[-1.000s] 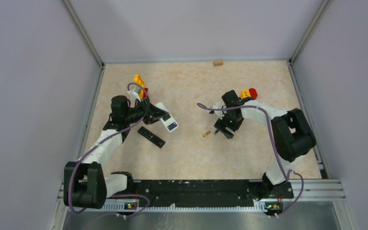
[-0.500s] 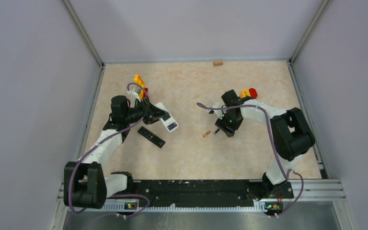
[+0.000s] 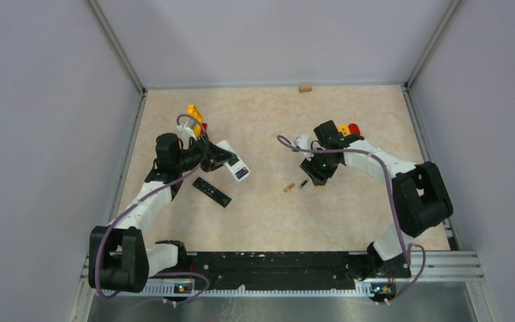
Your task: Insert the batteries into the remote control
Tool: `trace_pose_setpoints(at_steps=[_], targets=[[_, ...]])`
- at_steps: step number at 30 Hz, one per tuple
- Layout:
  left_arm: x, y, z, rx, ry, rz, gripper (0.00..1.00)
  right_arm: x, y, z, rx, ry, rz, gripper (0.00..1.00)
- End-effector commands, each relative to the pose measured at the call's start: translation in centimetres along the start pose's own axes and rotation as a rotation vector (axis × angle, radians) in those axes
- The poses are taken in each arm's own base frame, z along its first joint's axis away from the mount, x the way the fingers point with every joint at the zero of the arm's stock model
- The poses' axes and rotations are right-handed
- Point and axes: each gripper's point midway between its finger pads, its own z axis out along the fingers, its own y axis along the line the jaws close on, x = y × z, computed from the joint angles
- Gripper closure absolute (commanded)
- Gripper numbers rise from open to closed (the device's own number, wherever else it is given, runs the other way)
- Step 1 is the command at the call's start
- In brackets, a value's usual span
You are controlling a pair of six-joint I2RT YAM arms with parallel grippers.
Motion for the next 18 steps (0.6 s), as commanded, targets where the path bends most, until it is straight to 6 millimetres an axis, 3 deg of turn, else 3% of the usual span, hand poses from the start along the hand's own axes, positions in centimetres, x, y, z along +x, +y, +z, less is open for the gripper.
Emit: trace_pose_setpoints(at_steps=[1, 4, 10, 13, 18], targets=[[-1.0, -1.2, 0.8, 0.034, -0.066, 0.067, 1.00, -4.8, 0.8, -3.9, 0.005, -0.223, -0.034, 0.56], [-1.3, -1.4, 1.8, 0.038, -0.117, 0.098, 1.00, -7.3, 2.6, -5.9, -0.002, -0.327, -0.082, 0.56], [-1.2, -2.6, 3.0, 0.115, -0.304, 0.192, 1.00, -12.0, 8.9, -9.7, -0.004, -0.562, -0.194, 0.56], [-0.8, -2.7, 2.8, 0.150, -0.387, 0.214, 1.00, -13.3, 11.6, -11.5, 0.003, -0.665, -0.219, 0.56], [0.2, -2.8, 2.7, 0.189, -0.408, 0.232, 1.00, -14.5, 14.6, -12.6, 0.011, -0.714, -0.216, 0.56]])
